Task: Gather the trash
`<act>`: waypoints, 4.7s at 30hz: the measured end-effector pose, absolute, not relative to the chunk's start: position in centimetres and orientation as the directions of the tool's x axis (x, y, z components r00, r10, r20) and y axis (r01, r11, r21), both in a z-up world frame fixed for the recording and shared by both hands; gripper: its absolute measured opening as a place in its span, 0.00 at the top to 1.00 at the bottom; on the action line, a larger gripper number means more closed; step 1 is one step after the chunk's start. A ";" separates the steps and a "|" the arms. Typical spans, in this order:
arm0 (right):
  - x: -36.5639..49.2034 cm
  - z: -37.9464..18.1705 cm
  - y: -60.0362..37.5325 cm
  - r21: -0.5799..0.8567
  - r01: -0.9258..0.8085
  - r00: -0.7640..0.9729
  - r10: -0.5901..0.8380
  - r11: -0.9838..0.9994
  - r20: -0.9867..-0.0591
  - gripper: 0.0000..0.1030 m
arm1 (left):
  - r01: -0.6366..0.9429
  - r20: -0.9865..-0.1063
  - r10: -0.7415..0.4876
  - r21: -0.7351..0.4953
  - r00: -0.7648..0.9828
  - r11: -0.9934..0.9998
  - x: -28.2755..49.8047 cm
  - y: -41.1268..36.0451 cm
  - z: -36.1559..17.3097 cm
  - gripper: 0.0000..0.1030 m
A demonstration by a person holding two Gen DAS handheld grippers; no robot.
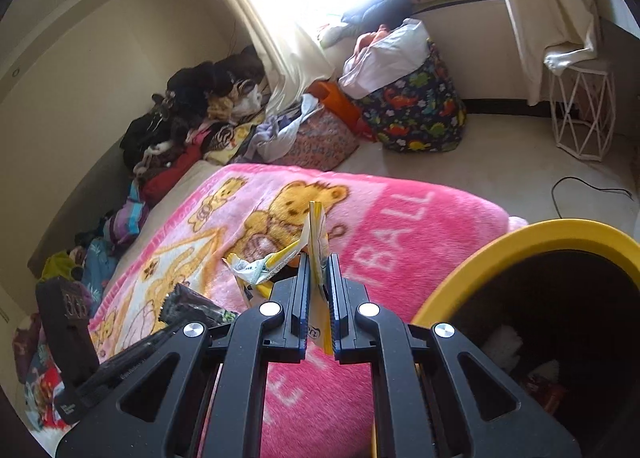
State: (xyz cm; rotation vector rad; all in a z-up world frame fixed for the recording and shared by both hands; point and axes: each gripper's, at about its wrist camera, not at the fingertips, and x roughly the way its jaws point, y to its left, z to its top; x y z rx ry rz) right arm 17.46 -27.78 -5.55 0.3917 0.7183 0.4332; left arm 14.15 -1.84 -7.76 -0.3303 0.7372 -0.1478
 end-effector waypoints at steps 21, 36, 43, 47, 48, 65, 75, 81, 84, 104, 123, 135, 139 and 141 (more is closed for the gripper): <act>12.4 -4.0 -34.9 0.495 -0.136 0.755 0.413 0.858 -0.509 0.92 | 0.186 -0.558 -0.340 -0.315 0.757 0.931 12.0 -9.4 -2.8 0.96; 9.7 -3.6 -38.7 0.478 -0.069 0.799 0.336 0.875 -0.499 0.92 | 0.264 -0.538 -0.386 -0.292 0.749 0.919 10.7 -12.9 -1.5 0.96; 8.9 -3.7 -40.5 0.475 -0.034 0.812 0.301 0.879 -0.499 0.92 | 0.299 -0.538 -0.404 -0.275 0.740 0.914 10.3 -14.4 -1.4 0.96; 8.4 -3.8 -41.4 0.476 -0.011 0.819 0.281 0.880 -0.500 0.92 | 0.325 -0.539 -0.417 -0.263 0.731 0.909 10.0 -15.4 -1.3 0.96; 8.2 -3.8 -41.6 0.474 -0.005 0.821 0.274 0.881 -0.501 0.92 | 0.330 -0.540 -0.420 -0.261 0.729 0.907 9.9 -15.6 -1.3 0.96; 6.7 -4.1 -43.6 0.459 0.081 0.834 0.192 0.885 -0.517 0.92 | 0.422 -0.561 -0.473 -0.229 0.680 0.877 9.0 -19.6 -1.8 0.96; 6.5 -5.0 -44.4 0.449 0.117 0.823 0.167 0.886 -0.544 0.92 | 0.499 -0.580 -0.530 -0.232 0.618 0.835 8.7 -21.9 -3.0 0.96; 6.5 -5.9 -44.7 0.444 0.142 0.805 0.158 0.885 -0.572 0.92 | 0.517 -0.608 -0.542 -0.239 0.580 0.822 9.0 -22.8 -4.2 0.96; 6.8 -6.2 -44.8 0.447 0.154 0.794 0.159 0.881 -0.586 0.91 | 0.525 -0.618 -0.551 -0.249 0.562 0.814 9.2 -23.2 -4.7 0.96; 6.4 -7.0 -45.3 0.479 0.169 0.772 0.187 0.861 -0.608 0.65 | 0.495 -0.692 -0.519 -0.262 0.502 0.829 10.6 -24.3 -7.2 0.53; 3.7 -4.8 -43.1 0.426 0.105 0.809 0.172 0.898 -0.562 0.09 | 0.320 -0.687 -0.385 -0.228 0.617 0.920 10.2 -19.2 -5.4 0.11; -0.2 -2.2 -37.2 0.272 -0.004 0.896 0.125 0.962 -0.426 0.06 | 0.174 -0.597 -0.236 -0.160 0.767 0.972 7.8 -13.3 -2.5 0.11; -2.2 -1.9 -35.6 0.224 0.002 0.930 0.081 0.975 -0.359 0.06 | 0.156 -0.562 -0.197 -0.121 0.803 0.980 6.4 -11.8 -1.7 0.11; -3.1 -1.8 -34.9 0.204 0.021 0.945 0.047 0.979 -0.322 0.06 | 0.162 -0.543 -0.196 -0.110 0.817 0.981 5.5 -11.2 -1.4 0.11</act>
